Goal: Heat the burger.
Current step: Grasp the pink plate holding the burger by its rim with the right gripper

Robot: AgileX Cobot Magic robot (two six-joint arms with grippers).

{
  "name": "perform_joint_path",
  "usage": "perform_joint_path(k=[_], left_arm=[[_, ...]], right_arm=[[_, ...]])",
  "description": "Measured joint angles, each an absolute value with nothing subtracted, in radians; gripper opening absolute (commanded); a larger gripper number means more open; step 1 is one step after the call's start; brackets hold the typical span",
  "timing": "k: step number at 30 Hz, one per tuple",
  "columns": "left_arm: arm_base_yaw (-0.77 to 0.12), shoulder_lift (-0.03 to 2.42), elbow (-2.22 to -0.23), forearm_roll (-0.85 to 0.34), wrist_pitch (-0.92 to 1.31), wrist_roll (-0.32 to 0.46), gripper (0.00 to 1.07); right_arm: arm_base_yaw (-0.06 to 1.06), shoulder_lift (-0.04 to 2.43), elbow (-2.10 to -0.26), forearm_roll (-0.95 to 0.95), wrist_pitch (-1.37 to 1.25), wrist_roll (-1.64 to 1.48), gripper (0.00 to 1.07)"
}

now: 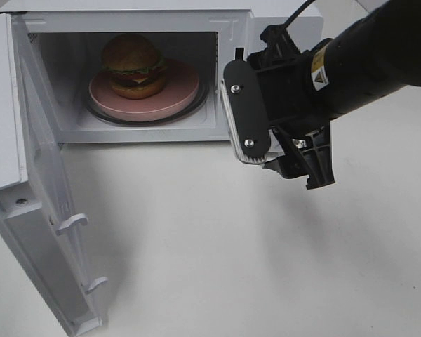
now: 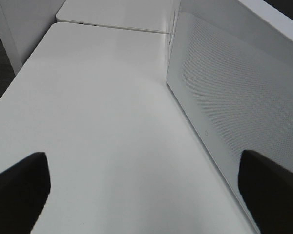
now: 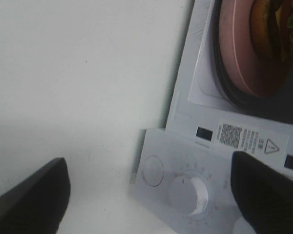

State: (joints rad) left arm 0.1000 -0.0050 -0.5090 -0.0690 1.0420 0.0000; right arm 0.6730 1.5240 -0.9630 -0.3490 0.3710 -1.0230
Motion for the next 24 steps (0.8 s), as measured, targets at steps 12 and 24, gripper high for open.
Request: perform_joint_path(k=[12, 24], left_arm=[[0.1, -0.005, -0.509, -0.069, 1.042, 0.0, 1.0], [0.1, -0.005, -0.509, -0.069, 1.042, 0.0, 1.0]], right_arm=[[0.709, 1.686, -1.106, -0.358, 0.343, -1.021, 0.84], [0.709, 1.859, -1.279, -0.375, 0.319, -1.015, 0.82]])
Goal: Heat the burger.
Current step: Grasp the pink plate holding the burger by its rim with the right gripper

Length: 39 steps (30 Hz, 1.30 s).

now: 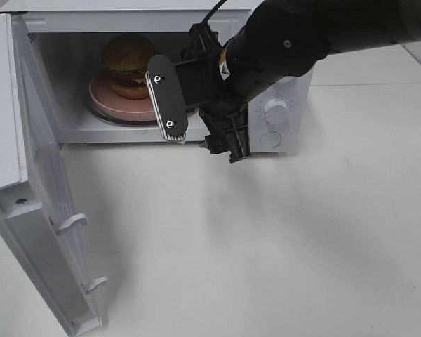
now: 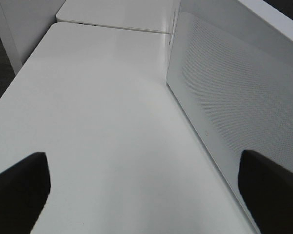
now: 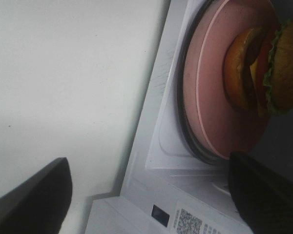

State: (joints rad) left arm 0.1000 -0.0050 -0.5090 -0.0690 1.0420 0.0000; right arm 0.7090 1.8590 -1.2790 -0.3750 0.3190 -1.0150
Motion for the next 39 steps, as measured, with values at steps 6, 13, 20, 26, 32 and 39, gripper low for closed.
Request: perform_joint_path(k=[6, 13, 20, 26, 32, 39], left_arm=[[0.1, -0.005, -0.509, -0.069, 1.042, 0.0, 1.0], [0.1, -0.005, -0.509, -0.069, 1.042, 0.0, 1.0], [0.1, -0.005, -0.509, -0.069, 1.042, 0.0, 1.0], [0.1, -0.005, -0.509, -0.069, 1.042, 0.0, 1.0], [0.1, -0.005, -0.509, -0.069, 1.042, 0.0, 1.0], [0.1, -0.005, -0.509, -0.069, 1.042, 0.0, 1.0]], right_arm=[[0.709, 1.936, -1.358, -0.384, 0.289, -0.998, 0.81], [0.709, 2.018, -1.432, -0.385, 0.27, -0.996, 0.81], [0.709, 2.085, -1.498, -0.386, 0.269, -0.987, 0.79], [0.709, 2.169, -1.582, -0.389, 0.279, -0.986, 0.79], [0.709, 2.247, -1.669, -0.391, 0.294, -0.971, 0.78], [0.707, 2.315, -1.76, -0.391, 0.318, -0.968, 0.77]])
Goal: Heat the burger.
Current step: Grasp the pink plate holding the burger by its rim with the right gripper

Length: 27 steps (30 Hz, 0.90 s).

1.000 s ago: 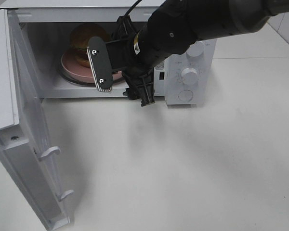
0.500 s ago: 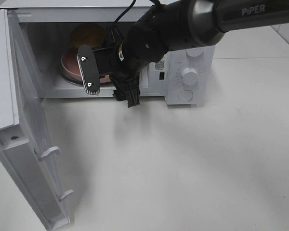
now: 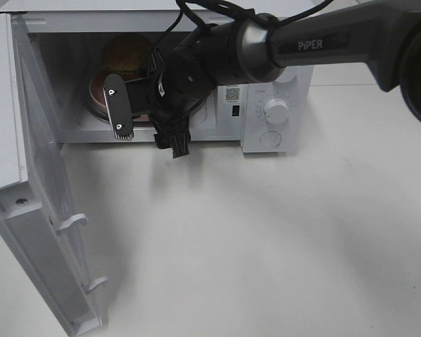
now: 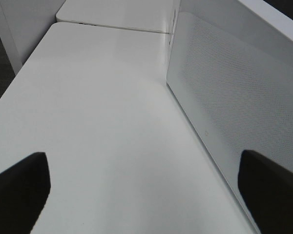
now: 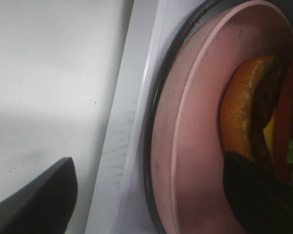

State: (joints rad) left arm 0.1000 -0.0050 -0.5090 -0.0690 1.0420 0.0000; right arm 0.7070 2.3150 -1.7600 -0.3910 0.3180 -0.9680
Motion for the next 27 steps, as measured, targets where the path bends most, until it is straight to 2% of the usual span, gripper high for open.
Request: perform_joint_path(k=[9, 17, 19, 22, 24, 25, 26, 27], left_arm=[[0.1, -0.005, -0.509, -0.069, 1.042, 0.0, 1.0], [0.1, -0.005, -0.509, -0.069, 1.042, 0.0, 1.0], [0.1, -0.005, -0.509, -0.069, 1.042, 0.0, 1.0], [0.1, -0.005, -0.509, -0.069, 1.042, 0.0, 1.0], [0.1, -0.005, -0.509, -0.069, 1.042, 0.0, 1.0], [0.1, -0.005, -0.509, -0.069, 1.042, 0.0, 1.0], [0.1, -0.005, -0.509, -0.069, 1.042, 0.0, 1.0], [0.1, -0.005, -0.509, -0.069, 1.042, 0.0, 1.0]], right_arm=[[0.683, 2.395, -1.877, -0.392, 0.346, -0.926, 0.76], [0.677, 2.419, -1.898, -0.392, 0.345, -0.919, 0.76], [0.677, 2.421, -1.898, -0.391, 0.346, -0.919, 0.66], [0.677, 2.421, -1.898, -0.391, 0.346, -0.919, 0.61], [0.677, 2.421, -1.899, -0.384, 0.36, -0.919, 0.35], [0.677, 2.421, -1.899, -0.384, 0.36, -0.919, 0.35], [0.68, 2.421, -1.899, -0.375, 0.381, -0.919, 0.21], [0.68, 2.421, -1.899, -0.375, 0.381, -0.919, 0.21]])
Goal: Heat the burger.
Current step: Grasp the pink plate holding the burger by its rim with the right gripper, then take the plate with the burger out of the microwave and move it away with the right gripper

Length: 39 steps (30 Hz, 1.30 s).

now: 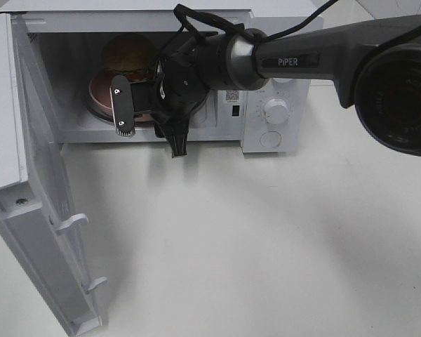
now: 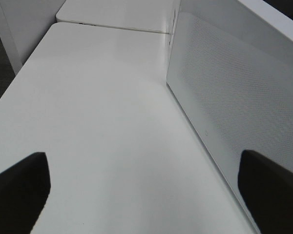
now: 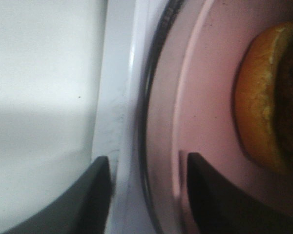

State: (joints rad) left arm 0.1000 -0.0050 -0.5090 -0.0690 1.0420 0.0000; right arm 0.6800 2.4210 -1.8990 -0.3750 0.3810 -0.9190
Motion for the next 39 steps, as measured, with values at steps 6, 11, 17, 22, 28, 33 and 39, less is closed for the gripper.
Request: perform_joint_path(k=[6, 11, 17, 22, 28, 33, 39], left_arm=[[0.1, -0.005, -0.509, -0.069, 1.042, 0.0, 1.0], [0.1, -0.005, -0.509, -0.069, 1.042, 0.0, 1.0], [0.1, -0.005, -0.509, -0.069, 1.042, 0.0, 1.0], [0.1, -0.005, -0.509, -0.069, 1.042, 0.0, 1.0], [0.1, -0.005, -0.509, -0.069, 1.042, 0.0, 1.0], [0.1, -0.005, -0.509, -0.069, 1.042, 0.0, 1.0], [0.1, -0.005, -0.509, -0.069, 1.042, 0.0, 1.0]], right_arm=[[0.693, 2.42, -1.9, -0.381, 0.389, -0.92, 0.0], [0.696, 2.42, -1.9, -0.391, 0.394, -0.924, 0.0], [0.706, 2.419, -1.9, -0.392, 0.411, -0.938, 0.0], [0.717, 2.404, -1.9, -0.395, 0.439, -0.938, 0.0], [0.725, 2.39, -1.9, -0.392, 0.471, -0.938, 0.0], [0.731, 2.373, -1.895, -0.392, 0.486, -0.934, 0.0], [0.731, 2.312, -1.779, -0.411, 0.429, -0.916, 0.0]])
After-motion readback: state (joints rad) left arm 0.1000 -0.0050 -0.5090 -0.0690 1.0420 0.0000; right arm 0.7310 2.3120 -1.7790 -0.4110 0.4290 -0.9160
